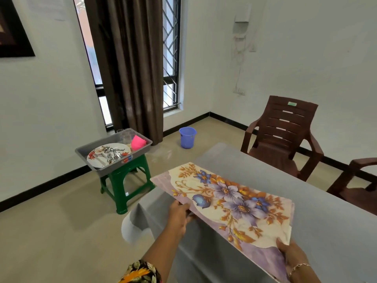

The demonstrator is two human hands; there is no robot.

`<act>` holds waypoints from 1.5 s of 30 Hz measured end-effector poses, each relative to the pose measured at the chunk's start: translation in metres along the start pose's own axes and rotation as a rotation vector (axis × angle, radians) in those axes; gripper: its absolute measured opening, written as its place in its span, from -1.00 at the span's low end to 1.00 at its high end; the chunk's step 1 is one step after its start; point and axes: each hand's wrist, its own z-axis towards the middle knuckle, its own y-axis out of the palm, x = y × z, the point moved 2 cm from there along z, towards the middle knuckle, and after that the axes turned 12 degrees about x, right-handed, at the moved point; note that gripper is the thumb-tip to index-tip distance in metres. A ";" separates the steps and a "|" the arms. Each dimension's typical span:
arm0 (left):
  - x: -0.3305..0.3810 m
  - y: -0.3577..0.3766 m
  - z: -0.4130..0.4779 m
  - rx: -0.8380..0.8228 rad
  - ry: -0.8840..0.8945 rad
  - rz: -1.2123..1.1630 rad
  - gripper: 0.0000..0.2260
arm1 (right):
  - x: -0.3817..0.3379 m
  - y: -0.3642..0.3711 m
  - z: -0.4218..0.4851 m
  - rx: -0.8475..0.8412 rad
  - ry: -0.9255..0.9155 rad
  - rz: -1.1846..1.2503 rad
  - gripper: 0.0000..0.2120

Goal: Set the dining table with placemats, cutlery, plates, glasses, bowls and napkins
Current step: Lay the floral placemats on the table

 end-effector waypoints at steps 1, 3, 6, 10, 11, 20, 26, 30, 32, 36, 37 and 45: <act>-0.006 -0.004 0.004 0.031 -0.019 0.007 -0.70 | 0.004 0.002 0.004 0.008 -0.020 -0.051 -0.68; -0.013 -0.011 0.008 0.095 -0.055 0.023 -0.68 | 0.014 0.005 0.006 0.023 0.003 -0.120 -0.65; -0.026 -0.020 0.016 0.178 -0.105 0.058 -0.68 | 0.025 0.008 0.003 0.075 0.071 -0.118 -0.68; -0.038 -0.028 0.026 0.269 -0.161 0.103 -0.72 | 0.029 0.010 -0.002 0.220 0.036 -0.187 -0.73; -0.041 -0.030 0.029 0.287 -0.174 0.109 -0.73 | 0.029 0.011 -0.005 0.242 0.030 -0.215 -0.70; -0.059 -0.037 0.039 0.379 -0.219 0.028 -0.90 | 0.022 0.004 -0.014 0.313 -0.044 -0.292 -0.70; -0.070 -0.043 0.042 0.459 -0.190 -0.035 -0.86 | 0.022 0.004 -0.019 0.349 -0.023 -0.278 -0.69; -0.071 -0.043 0.043 0.453 -0.194 -0.035 -0.89 | 0.022 0.006 -0.024 0.371 -0.041 -0.320 -0.68; -0.069 -0.043 0.045 0.447 -0.181 -0.015 -0.86 | 0.022 0.007 -0.026 0.382 -0.061 -0.350 -0.69; -0.066 -0.047 0.053 0.466 -0.097 0.158 -0.88 | 0.019 0.008 -0.028 0.393 -0.095 -0.359 -0.73; -0.069 -0.049 0.059 0.477 -0.071 0.210 -0.89 | 0.019 0.008 -0.028 0.397 -0.105 -0.362 -0.73; -0.055 -0.053 0.059 0.480 0.101 0.457 -0.81 | 0.015 0.002 -0.024 0.413 -0.101 -0.363 -0.74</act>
